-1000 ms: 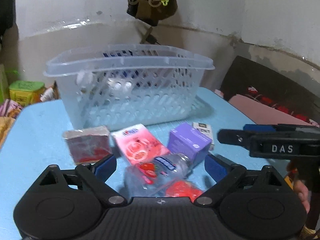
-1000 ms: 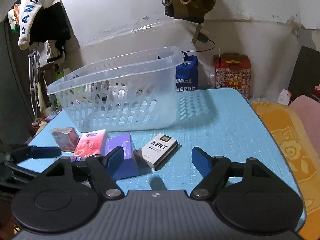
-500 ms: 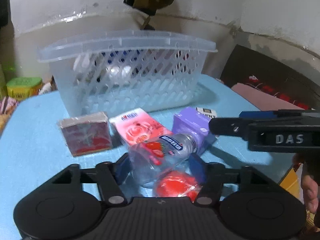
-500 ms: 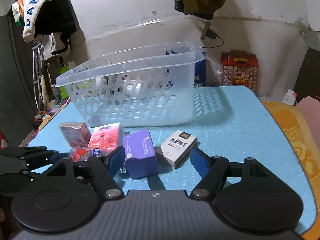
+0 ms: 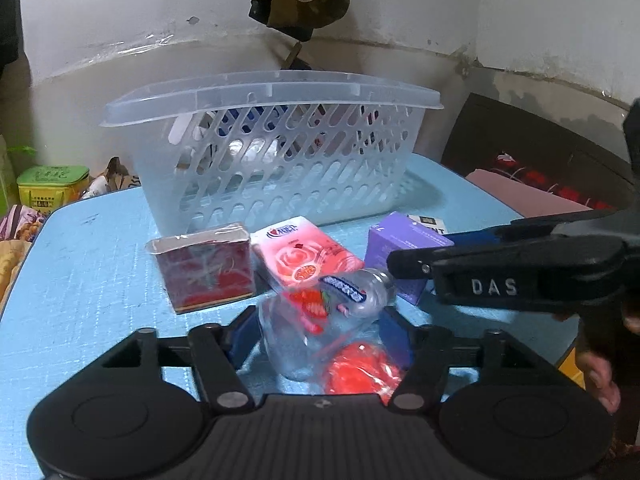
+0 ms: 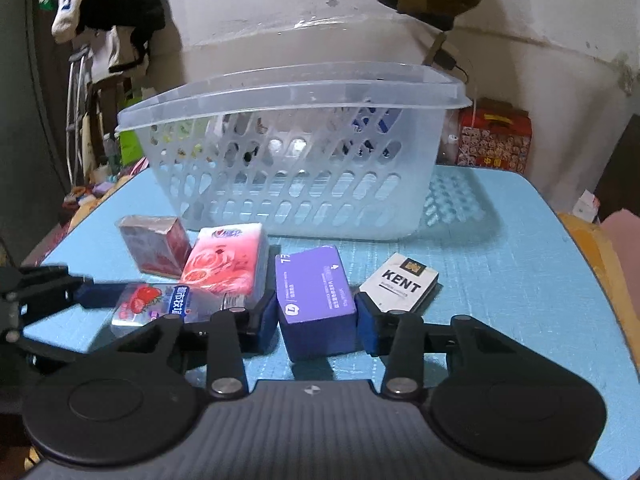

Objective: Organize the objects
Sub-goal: 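Grasp the clear strawberry bottle with the left tool while the right tool grasps the purple box, then carry the bottle and purple box over the basket and open both tools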

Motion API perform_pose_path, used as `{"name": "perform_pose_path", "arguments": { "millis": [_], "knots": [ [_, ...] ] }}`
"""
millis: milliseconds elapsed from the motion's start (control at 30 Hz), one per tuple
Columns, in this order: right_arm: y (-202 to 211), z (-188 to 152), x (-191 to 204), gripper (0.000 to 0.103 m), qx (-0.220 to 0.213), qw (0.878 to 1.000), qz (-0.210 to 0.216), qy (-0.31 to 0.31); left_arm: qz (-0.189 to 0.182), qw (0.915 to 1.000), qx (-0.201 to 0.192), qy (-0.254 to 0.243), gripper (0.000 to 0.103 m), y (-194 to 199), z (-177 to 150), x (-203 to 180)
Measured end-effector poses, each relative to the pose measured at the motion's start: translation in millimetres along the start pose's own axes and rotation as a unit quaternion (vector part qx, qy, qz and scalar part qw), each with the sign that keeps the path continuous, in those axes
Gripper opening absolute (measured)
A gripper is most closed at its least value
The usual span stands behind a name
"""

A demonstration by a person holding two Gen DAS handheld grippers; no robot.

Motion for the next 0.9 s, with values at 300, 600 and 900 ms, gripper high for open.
{"name": "perform_pose_path", "arguments": {
  "millis": [300, 600, 900],
  "knots": [
    [37, 10, -16, 0.045, -0.045, 0.999, -0.002, -0.017, 0.008, 0.9996, -0.017, -0.020, 0.066, -2, 4, -12],
    [45, 5, -21, 0.045, -0.053, 0.998, 0.006, -0.015, 0.022, 0.9971, -0.059, -0.042, 0.066, 16, 10, -20],
    [54, 7, -31, 0.045, -0.067, 0.997, 0.010, -0.031, 0.023, 0.9951, -0.094, -0.023, 0.066, 34, 26, -12]
  ]
}}
Point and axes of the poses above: each gripper's, at about its wrist camera, not at the fingertips, and y roughly against the way its jaws point, x to its left, z to its top, the point moved 2 cm from there along -y, roughly the way its jaws point, and after that the axes turned 10 degrees about z, right-handed, at the moved point
